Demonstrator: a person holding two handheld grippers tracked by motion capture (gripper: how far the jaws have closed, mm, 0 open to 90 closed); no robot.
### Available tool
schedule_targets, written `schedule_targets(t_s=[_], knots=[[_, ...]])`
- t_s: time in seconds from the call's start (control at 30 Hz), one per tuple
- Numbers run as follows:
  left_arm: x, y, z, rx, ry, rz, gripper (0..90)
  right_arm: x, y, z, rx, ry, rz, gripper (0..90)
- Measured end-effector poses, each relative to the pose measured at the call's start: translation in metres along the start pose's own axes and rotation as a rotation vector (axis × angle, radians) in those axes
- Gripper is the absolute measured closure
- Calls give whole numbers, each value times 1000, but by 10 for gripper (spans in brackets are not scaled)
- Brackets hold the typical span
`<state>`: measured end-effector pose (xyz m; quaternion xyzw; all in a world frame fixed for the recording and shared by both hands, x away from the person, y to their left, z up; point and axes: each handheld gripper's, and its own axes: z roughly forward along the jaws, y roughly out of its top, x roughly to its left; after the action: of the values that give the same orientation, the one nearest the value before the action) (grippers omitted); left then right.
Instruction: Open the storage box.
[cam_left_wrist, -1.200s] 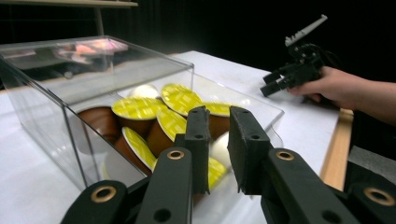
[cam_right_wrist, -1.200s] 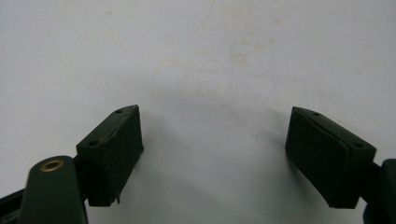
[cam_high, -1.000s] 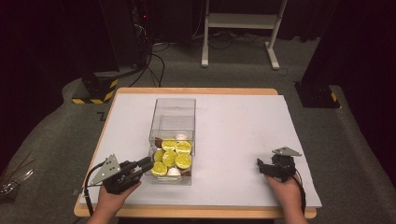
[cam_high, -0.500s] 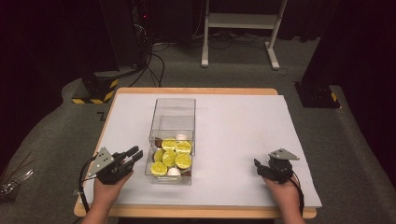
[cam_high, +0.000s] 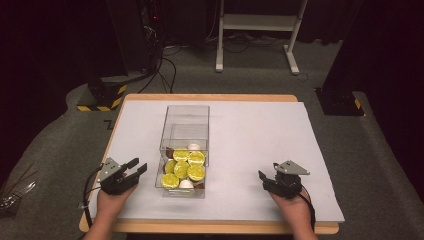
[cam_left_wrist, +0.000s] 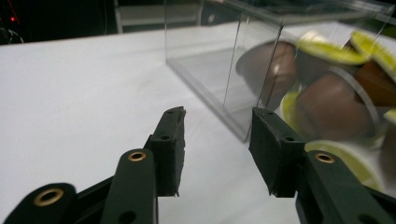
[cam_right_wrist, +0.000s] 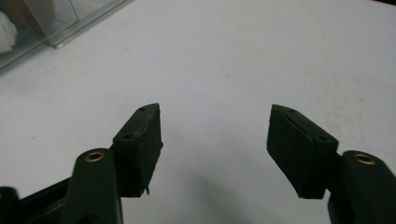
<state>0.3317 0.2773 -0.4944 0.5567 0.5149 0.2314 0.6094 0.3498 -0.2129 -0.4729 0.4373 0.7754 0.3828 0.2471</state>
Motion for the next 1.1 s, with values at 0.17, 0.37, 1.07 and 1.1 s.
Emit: schedule_targets(t_s=[0.17,0.37,1.07,1.1], knots=[[1,-7,5,30,19,34,534,14,6,1,-17,21,-18,373],[4,-9,8,37,51,41,482,31,15,1,-33,50,-38,375],[4,-13,14,94,104,62,413,65,33,9,-79,136,-80,425],[4,-13,14,97,104,69,412,66,33,9,-81,138,-83,425]])
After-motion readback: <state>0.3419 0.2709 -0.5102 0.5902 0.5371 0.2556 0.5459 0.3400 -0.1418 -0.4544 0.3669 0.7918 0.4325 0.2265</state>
